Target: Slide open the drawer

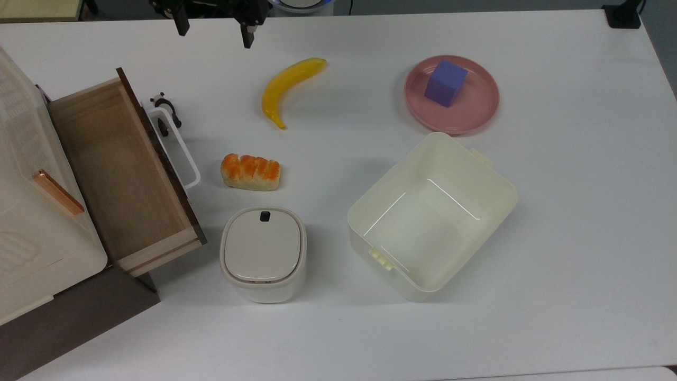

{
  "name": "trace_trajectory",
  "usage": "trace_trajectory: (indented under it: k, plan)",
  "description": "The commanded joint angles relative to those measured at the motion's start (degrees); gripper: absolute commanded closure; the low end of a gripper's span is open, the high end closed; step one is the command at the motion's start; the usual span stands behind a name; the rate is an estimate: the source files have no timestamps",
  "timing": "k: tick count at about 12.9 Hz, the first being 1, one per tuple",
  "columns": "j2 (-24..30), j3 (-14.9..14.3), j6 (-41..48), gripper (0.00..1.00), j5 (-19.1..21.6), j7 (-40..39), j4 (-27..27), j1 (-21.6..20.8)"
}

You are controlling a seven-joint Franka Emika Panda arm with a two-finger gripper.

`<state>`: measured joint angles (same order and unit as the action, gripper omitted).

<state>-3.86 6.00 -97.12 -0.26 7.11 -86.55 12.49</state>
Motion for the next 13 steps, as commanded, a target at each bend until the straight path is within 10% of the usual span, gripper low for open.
trace_trajectory:
  k: [1, 13]
  plan:
    - [1.58, -0.46, 1.06, 0.00, 1.49, 0.98, -1.08, -0.18]
    - [1.49, -0.63, 0.44, 0.00, 4.74, 6.86, -0.91, -0.01]
